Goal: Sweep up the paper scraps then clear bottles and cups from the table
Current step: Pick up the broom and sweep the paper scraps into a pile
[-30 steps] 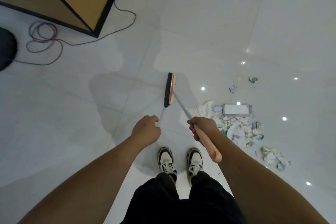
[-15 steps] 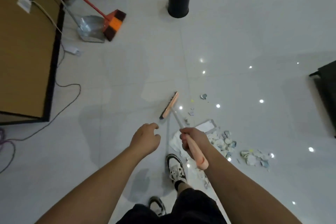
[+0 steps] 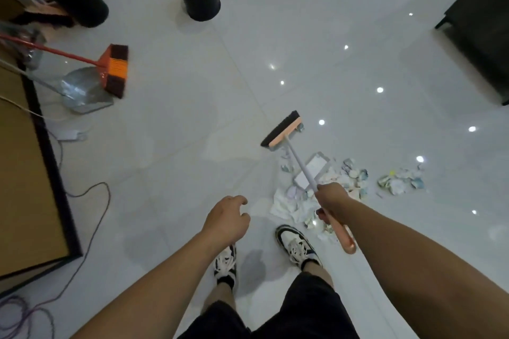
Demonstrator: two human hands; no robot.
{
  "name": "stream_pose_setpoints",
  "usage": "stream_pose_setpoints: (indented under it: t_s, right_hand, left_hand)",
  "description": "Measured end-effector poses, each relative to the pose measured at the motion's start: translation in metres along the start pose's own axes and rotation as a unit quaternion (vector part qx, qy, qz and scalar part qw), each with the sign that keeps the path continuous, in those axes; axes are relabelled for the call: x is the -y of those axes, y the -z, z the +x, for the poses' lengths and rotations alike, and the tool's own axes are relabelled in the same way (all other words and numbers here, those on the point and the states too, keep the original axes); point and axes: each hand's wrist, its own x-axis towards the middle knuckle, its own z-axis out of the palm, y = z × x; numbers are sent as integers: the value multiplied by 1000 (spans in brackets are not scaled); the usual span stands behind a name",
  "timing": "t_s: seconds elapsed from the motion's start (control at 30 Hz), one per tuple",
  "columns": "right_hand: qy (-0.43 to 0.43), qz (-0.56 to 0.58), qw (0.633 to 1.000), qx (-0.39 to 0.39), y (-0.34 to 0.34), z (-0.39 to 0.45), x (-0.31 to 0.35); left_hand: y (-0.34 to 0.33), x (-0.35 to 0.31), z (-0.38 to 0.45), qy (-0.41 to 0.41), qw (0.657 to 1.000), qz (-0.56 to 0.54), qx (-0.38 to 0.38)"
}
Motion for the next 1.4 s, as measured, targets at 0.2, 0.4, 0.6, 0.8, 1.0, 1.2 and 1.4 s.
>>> stream_pose_setpoints:
  t_s: [0.2,0.4,0.6,0.8,1.0,1.2,1.4]
  right_hand:
    - [-65,-27,997,-38,-27,-69,-86]
    - [-26,18,997,-75,-75,-129,-117]
    - [-12,44,987,-153,-53,-159,-129]
    - [-44,184,978,-84,-1,-158,-151]
    - [-57,226,959,-158,77,-123,-179]
    - [-80,271,936,-212,174,-78,-204]
    - [-113,415,888,-166,244,-9,-237]
  left_hand:
    - [19,21,3,-79,995,44,37]
    - [31,43,-9,-129,984,103,64]
    - [32,-19,-7,-217,965,140,54]
    - [0,-103,-20,-279,942,165,81]
    - [-45,-178,-17,-300,928,191,111]
    - [-86,-241,-19,-317,916,218,114]
    - [-110,-271,-4,-335,908,240,78]
